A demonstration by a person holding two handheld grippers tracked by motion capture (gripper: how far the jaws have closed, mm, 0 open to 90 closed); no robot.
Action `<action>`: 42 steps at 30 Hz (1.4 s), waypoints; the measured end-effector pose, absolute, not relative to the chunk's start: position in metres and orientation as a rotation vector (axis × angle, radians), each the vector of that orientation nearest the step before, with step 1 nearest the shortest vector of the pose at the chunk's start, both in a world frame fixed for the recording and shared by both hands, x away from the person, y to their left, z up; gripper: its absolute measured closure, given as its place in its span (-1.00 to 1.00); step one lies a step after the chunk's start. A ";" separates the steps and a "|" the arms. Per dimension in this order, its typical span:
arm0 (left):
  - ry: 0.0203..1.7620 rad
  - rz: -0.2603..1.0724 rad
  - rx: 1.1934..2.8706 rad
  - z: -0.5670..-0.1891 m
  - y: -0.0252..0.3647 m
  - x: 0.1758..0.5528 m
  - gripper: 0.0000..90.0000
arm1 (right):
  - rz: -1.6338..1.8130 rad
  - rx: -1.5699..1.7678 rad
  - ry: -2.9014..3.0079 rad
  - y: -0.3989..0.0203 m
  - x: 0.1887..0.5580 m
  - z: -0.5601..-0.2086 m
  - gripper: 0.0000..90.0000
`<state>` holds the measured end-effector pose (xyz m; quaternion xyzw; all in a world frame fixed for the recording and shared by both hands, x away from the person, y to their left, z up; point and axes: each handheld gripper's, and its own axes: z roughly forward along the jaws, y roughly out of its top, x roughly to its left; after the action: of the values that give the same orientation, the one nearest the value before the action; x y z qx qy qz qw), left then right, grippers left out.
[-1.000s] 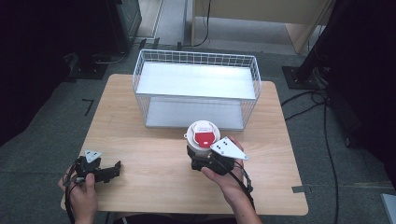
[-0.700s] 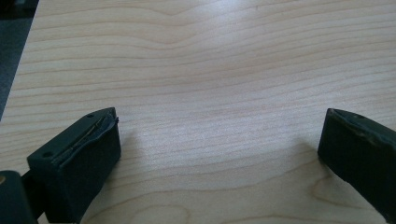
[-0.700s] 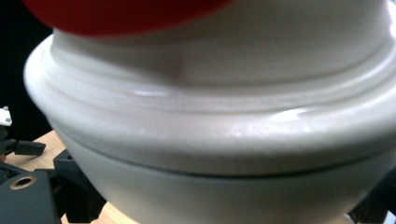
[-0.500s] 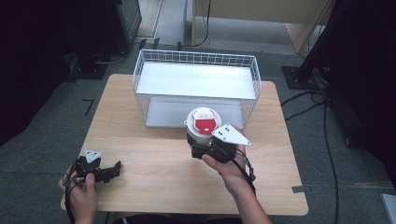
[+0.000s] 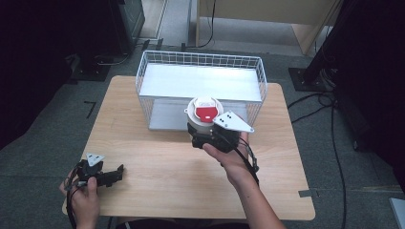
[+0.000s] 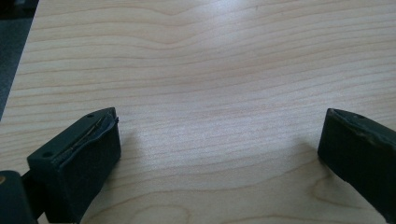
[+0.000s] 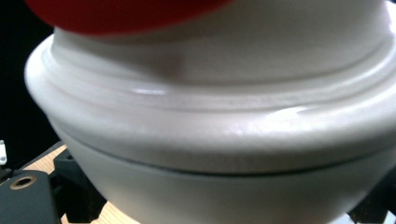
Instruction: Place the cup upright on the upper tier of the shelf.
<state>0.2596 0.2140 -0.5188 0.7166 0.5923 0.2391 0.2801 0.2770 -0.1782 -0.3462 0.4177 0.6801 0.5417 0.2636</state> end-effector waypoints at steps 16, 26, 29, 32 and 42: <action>1.589 0.640 1.920 -0.519 0.214 0.260 -1.00 | 1.487 1.126 1.805 -0.178 0.300 -0.316 -0.79; 1.589 0.640 1.920 -0.519 0.214 0.260 -1.00 | 1.460 1.136 1.772 -0.179 0.322 -0.300 -0.79; 1.589 0.640 1.920 -0.519 0.214 0.260 -1.00 | 1.450 1.138 1.759 -0.178 0.331 -0.294 -0.79; 1.588 0.640 1.921 -0.519 0.214 0.260 -1.00 | 1.447 1.135 1.751 -0.177 0.338 -0.289 -0.79; 1.589 0.638 1.920 -0.519 0.214 0.260 -1.00 | 1.460 1.185 1.722 -0.178 0.366 -0.283 -0.79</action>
<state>0.2596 0.2139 -0.5188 0.7163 0.5928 0.2382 0.2806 0.3657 -0.1780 -0.2828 0.4445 0.6460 0.5477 0.2916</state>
